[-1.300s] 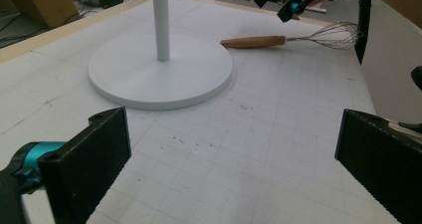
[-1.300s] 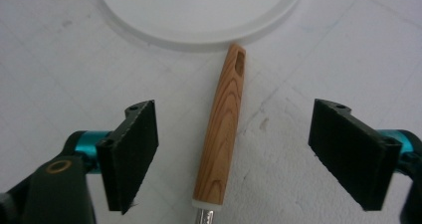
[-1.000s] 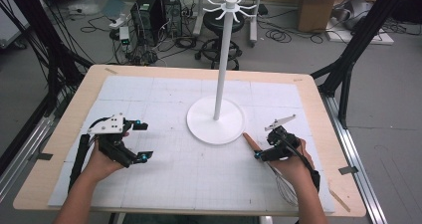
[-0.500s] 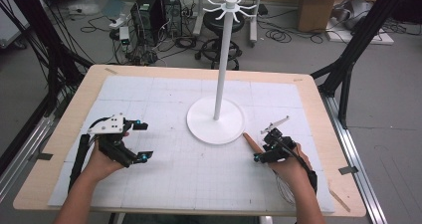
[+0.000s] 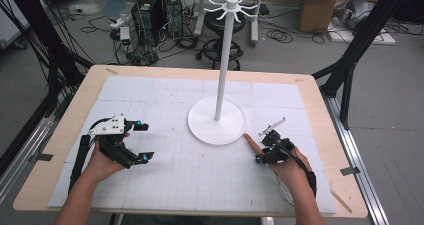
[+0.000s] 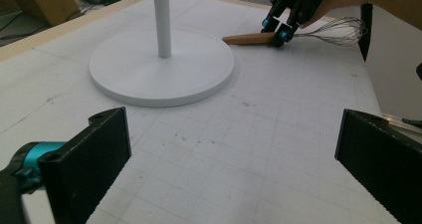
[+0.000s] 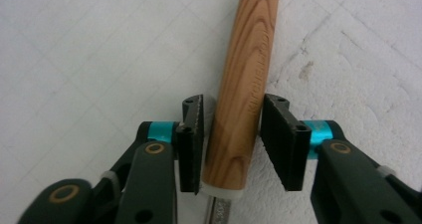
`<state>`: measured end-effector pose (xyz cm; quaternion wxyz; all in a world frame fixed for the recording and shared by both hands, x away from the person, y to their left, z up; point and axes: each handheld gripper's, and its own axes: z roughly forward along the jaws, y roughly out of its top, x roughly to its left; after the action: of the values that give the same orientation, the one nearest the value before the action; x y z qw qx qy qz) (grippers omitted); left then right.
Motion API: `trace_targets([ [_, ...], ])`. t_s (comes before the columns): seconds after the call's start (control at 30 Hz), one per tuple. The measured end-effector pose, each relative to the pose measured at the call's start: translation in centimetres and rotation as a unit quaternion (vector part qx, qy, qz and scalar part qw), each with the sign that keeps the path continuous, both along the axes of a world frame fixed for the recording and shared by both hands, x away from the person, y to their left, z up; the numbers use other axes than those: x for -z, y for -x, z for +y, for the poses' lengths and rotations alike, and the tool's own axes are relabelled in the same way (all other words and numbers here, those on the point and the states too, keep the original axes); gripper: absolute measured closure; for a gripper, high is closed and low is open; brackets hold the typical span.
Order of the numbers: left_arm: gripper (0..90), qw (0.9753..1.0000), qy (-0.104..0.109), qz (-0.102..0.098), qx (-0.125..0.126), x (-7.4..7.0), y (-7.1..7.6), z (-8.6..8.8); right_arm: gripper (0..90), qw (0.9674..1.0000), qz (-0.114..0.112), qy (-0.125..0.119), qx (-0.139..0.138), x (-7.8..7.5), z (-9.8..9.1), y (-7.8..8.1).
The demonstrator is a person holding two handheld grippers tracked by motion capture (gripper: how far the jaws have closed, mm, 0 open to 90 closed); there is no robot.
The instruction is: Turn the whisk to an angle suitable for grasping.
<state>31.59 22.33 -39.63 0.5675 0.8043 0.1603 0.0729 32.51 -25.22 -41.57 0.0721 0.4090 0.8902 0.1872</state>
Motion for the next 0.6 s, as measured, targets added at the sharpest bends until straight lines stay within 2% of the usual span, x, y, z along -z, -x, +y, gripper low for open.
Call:
trace_targets([
  [0.37,1.6,1.0000,0.000,-0.001,-0.001,-0.05,0.06,-0.02,68.9,1.0000,0.004,-0.002,0.008,-0.08,-0.13,0.02],
  [0.43,1.6,1.0000,-0.001,-0.002,0.000,-0.06,0.06,-0.03,70.5,1.0000,-0.001,0.001,-0.002,-0.08,-0.24,0.13],
  [0.6,1.7,1.0000,-0.001,-0.001,0.000,-0.03,0.05,-0.03,70.7,0.9999,-0.004,0.009,-0.008,-0.13,-0.06,0.10],
])
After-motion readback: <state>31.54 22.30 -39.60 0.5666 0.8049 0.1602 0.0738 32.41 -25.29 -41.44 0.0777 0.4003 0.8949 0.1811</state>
